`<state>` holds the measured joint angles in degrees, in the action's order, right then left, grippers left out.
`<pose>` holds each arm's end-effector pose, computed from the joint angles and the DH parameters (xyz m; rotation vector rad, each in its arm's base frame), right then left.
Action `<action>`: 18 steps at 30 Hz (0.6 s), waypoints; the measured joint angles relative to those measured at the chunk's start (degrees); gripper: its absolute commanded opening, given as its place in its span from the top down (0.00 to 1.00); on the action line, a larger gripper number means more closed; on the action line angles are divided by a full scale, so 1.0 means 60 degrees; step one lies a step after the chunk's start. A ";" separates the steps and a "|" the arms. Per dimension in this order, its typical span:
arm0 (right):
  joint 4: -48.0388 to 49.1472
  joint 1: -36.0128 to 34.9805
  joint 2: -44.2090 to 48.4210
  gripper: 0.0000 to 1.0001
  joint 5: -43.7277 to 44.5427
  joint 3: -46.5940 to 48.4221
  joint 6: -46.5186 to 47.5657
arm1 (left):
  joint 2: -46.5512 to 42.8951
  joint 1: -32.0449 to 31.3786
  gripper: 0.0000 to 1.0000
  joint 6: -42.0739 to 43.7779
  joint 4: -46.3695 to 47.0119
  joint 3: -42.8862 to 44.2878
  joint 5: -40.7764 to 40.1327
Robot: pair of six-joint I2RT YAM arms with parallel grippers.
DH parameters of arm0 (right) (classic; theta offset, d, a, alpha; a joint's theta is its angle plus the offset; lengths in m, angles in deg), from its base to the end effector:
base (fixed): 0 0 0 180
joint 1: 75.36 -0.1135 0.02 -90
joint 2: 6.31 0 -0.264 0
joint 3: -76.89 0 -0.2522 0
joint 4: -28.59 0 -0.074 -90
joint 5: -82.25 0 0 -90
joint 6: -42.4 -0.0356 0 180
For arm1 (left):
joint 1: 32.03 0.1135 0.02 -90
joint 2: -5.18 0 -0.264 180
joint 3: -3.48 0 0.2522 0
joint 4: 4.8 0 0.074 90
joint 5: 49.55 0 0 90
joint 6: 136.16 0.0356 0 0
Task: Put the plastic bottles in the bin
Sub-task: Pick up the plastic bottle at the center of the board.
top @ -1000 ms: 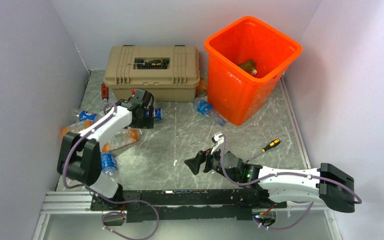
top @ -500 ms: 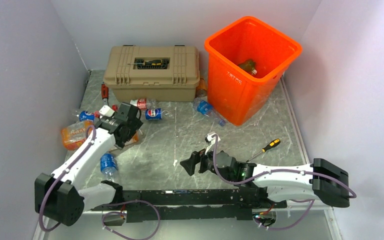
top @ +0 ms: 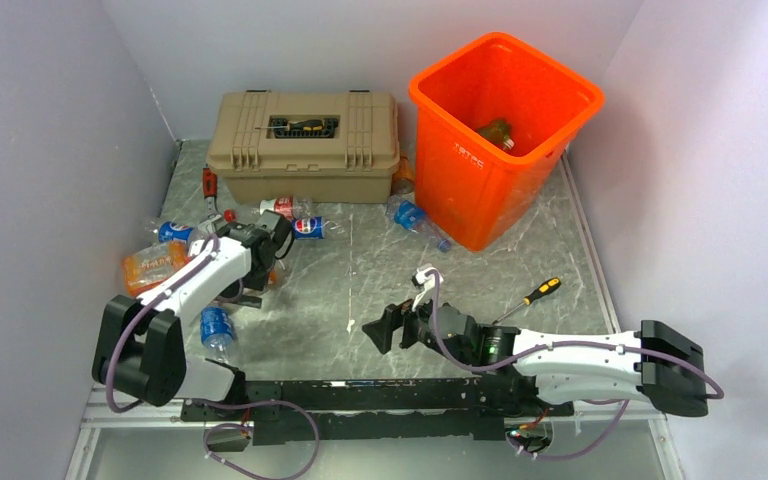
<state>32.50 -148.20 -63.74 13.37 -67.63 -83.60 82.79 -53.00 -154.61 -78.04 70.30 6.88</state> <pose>0.0753 0.2004 0.2085 -0.3678 1.9445 0.9452 0.2142 -0.0610 0.2210 -1.7997 1.8224 0.2092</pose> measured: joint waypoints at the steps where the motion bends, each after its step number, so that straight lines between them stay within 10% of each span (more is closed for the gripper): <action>1: -0.0102 0.0000 0.0036 0.07 0.0040 0.0000 0.0004 | 0.0106 0.0073 0.01 -0.0095 0.0066 0.0000 -0.0022; 11: -0.0605 -0.0004 0.0044 0.07 0.0222 0.0000 0.0073 | 0.0922 0.1056 0.02 -0.0186 0.1472 -0.0346 0.0146; 18: -0.0878 -0.0004 0.0408 0.07 0.0459 -0.0004 0.0160 | 0.1530 0.1304 0.21 0.0415 0.2371 -0.0510 0.0113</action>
<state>27.23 -148.22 -61.29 16.13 -67.66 -82.64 91.97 -45.17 -152.12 -63.81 67.24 7.56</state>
